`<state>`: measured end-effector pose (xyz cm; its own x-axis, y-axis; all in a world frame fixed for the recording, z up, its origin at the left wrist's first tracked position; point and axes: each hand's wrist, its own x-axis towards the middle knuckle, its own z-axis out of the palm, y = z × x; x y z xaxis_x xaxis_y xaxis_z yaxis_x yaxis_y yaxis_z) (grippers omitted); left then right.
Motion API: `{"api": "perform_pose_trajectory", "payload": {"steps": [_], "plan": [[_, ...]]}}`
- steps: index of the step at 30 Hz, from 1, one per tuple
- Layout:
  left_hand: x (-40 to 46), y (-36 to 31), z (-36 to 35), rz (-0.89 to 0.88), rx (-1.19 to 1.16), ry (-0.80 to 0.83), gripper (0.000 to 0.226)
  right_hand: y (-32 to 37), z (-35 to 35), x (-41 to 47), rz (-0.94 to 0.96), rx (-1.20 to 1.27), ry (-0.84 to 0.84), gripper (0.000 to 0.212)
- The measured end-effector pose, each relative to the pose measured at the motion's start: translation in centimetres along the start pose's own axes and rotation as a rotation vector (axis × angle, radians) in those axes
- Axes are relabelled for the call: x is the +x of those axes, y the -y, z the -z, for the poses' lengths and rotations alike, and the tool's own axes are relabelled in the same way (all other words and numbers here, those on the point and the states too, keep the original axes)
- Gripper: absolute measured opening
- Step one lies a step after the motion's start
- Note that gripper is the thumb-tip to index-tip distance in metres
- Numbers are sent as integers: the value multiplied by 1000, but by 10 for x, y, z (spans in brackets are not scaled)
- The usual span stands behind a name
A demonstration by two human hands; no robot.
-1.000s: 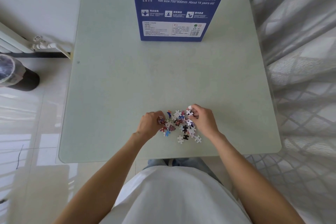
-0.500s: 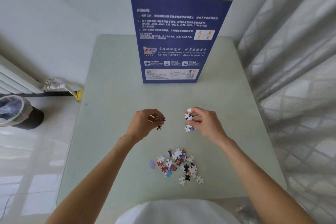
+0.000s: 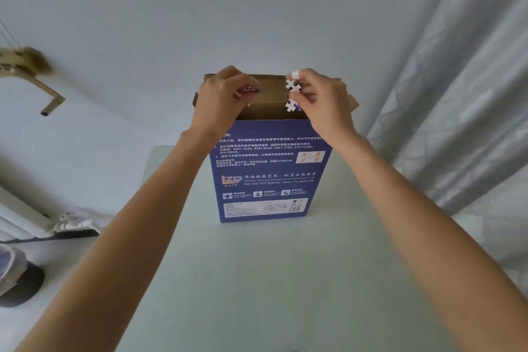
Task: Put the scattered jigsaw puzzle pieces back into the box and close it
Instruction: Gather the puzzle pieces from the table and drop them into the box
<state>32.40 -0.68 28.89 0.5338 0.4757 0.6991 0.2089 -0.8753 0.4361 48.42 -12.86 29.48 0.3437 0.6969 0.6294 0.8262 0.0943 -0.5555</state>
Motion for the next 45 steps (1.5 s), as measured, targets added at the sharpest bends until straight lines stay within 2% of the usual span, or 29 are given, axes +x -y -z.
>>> {"api": "perform_pose_trajectory", "payload": {"steps": [5,9,12,16,24,26,30,33,35,38,42,45], "plan": [[1,13,-10,63,153,261,14,-20,-13,9,196,-254,150,28],[-2,18,-11,143,204,326,21,-26,-18,12,166,-295,286,30],[-7,18,-7,146,151,283,21,-29,-19,14,120,-259,329,30],[-20,15,-3,108,94,201,18,-29,-20,10,74,-179,302,33],[-36,14,-3,19,147,165,16,-23,-17,0,45,-176,240,29],[-38,11,-2,-19,168,114,16,-17,-13,-5,74,-168,182,24],[-63,-10,2,-180,230,-95,10,0,1,-46,190,-241,-15,22],[-107,-31,-4,-226,129,-136,7,4,5,-106,219,-315,-46,25],[-151,-44,-13,-151,38,-85,10,2,4,-158,193,-317,-10,24],[-221,-55,-31,85,1,75,9,-10,1,-238,58,-309,142,18],[-314,-66,-46,425,30,516,18,-25,11,-353,-349,-251,486,32],[-368,-72,-49,577,118,844,46,-27,23,-420,-652,-279,767,52]]}}
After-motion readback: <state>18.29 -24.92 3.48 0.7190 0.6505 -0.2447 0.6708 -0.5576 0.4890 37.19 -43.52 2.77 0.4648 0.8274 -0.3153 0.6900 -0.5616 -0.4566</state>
